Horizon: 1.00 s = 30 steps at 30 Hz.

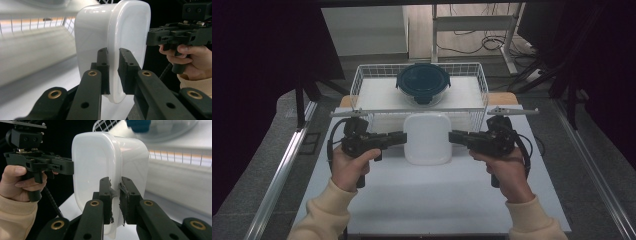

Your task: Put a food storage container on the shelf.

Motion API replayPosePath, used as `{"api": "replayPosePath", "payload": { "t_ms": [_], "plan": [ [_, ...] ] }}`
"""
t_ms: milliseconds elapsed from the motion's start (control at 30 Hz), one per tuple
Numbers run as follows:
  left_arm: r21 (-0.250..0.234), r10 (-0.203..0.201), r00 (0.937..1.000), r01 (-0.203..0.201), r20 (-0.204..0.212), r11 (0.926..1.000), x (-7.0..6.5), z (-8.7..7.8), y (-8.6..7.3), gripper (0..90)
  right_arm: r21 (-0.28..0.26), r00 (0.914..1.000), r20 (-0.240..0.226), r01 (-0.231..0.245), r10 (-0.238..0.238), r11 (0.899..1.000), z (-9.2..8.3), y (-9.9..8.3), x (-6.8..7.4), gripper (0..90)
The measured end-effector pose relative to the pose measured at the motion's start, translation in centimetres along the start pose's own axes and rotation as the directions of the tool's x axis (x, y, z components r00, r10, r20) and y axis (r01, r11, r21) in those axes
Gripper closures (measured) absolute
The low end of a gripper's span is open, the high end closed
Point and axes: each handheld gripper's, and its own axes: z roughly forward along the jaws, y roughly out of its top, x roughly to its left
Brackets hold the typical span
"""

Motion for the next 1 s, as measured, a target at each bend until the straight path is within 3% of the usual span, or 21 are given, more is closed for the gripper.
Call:
{"api": "replayPosePath", "payload": {
  "t_ms": [400, 800, 1000],
  "plan": [
    [-0.021, 0.016, 0.9998, -0.016, -0.008, 0.9997, -0.3, -1.5, 5.7, 80.0, -0.013, 0.9997, -0.014, 0.021, -0.021, 1.000, -0.2, 5.7, 0.5, 79.9],
    [-0.035, 0.005, 1.0000, -0.005, 0.001, 0.9994, 0.8, -2.5, 11.6, 80.0, -0.026, 0.9987, -0.047, 0.019, -0.020, 0.999, 0.6, 11.9, 0.1, 80.1],
    [-0.028, -0.007, 0.9999, 0.006, -0.011, 0.9996, 1.6, -2.3, 13.7, 80.0, -0.029, 0.9987, -0.050, 0.000, -0.002, 1.000, 1.3, 13.9, -0.7, 80.1]
  ]
}}
